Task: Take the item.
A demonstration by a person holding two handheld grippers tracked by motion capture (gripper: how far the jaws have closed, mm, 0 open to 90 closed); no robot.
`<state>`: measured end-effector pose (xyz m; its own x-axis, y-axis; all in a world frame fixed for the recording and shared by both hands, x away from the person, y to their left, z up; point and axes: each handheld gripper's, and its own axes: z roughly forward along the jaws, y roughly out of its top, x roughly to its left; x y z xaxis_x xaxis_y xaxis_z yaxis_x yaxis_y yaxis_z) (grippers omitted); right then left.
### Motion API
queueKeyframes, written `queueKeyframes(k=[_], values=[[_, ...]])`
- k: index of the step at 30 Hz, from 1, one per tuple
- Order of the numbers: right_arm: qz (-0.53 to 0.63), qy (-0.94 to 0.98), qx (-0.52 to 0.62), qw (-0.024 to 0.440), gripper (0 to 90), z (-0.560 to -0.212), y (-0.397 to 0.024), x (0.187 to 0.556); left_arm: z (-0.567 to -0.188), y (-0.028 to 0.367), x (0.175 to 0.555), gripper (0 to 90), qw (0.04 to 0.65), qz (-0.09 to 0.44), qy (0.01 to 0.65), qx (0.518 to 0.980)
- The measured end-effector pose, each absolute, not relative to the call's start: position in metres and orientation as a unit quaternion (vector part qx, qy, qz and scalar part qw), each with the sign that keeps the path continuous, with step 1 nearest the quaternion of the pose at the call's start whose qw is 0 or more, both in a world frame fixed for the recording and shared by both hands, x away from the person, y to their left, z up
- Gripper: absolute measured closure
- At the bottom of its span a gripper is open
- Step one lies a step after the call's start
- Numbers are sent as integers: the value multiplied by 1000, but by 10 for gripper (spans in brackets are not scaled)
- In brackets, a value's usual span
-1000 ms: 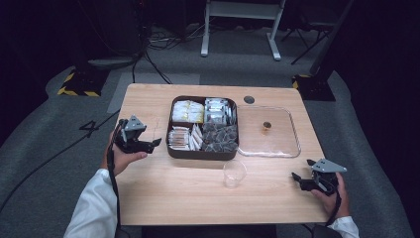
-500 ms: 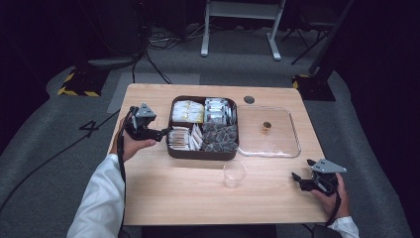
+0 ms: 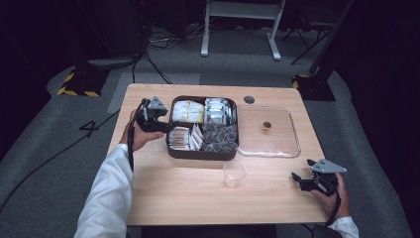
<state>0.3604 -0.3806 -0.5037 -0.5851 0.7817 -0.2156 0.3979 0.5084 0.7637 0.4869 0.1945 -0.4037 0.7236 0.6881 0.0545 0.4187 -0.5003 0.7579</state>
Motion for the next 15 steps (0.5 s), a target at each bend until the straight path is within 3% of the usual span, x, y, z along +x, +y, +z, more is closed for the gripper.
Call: queueKeyframes(k=[15], values=[[342,822,358,281,178,-504,-380,360,-424,161,524,485,341,164,314,870]])
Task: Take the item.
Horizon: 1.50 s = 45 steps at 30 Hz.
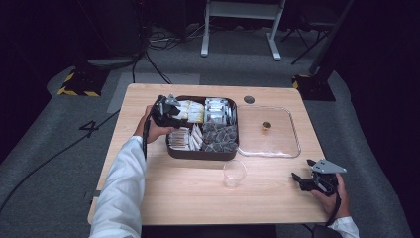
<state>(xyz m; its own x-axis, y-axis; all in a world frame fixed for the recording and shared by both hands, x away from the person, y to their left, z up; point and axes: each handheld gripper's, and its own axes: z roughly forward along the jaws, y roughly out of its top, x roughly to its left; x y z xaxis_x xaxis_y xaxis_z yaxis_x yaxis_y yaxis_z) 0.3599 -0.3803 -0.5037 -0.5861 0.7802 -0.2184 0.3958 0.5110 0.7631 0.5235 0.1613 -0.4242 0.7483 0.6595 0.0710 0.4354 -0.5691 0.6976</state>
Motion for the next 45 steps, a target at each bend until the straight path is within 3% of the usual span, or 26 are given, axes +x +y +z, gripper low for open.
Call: queueKeyframes(k=[14,24,45], values=[[341,823,353,286,179,-504,-380,359,-441,155,547,570,313,168,333,874],[340,823,353,287,179,-504,-380,359,-448,158,551,895,307,171,336,874],[340,823,353,287,179,-504,-380,359,-426,174,539,900,356,195,348,845]])
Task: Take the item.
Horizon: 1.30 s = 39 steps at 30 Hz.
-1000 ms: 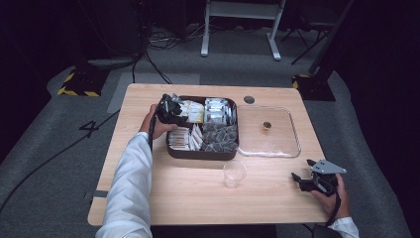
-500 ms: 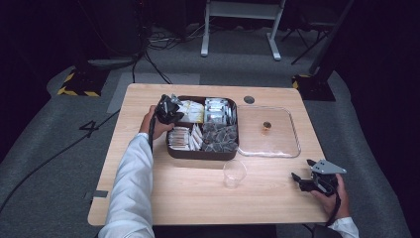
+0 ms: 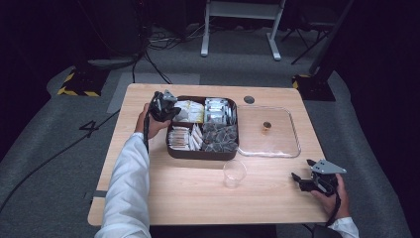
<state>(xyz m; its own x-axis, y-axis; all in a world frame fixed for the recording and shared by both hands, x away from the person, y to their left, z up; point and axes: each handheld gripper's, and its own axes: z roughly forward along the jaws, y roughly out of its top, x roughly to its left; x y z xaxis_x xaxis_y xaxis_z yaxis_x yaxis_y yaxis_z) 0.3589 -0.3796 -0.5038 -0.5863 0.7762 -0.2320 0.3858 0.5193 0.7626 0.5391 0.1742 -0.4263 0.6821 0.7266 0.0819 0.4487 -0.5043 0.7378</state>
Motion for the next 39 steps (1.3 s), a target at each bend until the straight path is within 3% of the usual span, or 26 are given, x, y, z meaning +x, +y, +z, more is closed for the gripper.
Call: queueKeyframes(k=[23,39], values=[[341,823,354,285,178,-504,-380,359,-385,182,514,900,415,226,322,821],[342,823,354,284,178,-504,-380,359,-351,172,471,900,447,241,262,821]])
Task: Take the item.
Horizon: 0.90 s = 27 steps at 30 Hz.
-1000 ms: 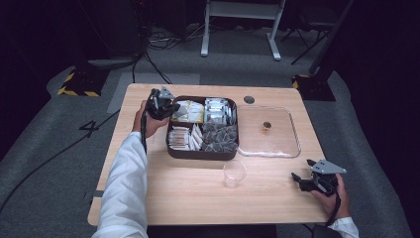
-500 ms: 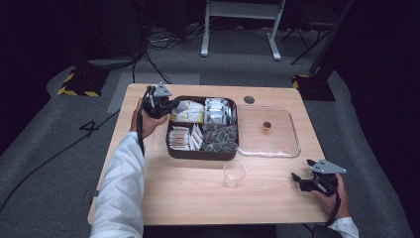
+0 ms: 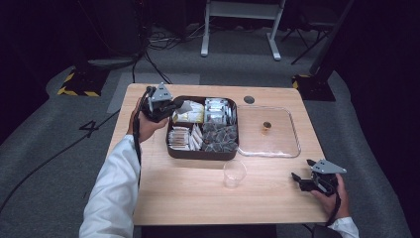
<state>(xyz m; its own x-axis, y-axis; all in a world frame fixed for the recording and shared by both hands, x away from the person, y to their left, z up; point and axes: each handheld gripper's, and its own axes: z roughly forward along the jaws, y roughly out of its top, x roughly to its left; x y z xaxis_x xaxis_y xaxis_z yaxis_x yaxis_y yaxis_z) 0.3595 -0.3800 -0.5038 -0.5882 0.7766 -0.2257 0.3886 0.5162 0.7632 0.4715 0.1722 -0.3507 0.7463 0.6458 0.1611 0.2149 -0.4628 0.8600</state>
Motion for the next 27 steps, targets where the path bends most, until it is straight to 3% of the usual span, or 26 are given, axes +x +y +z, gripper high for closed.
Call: queueKeyframes(k=[27], values=[[342,822,358,282,178,-504,-380,360,-345,131,407,900,475,190,176,841]])
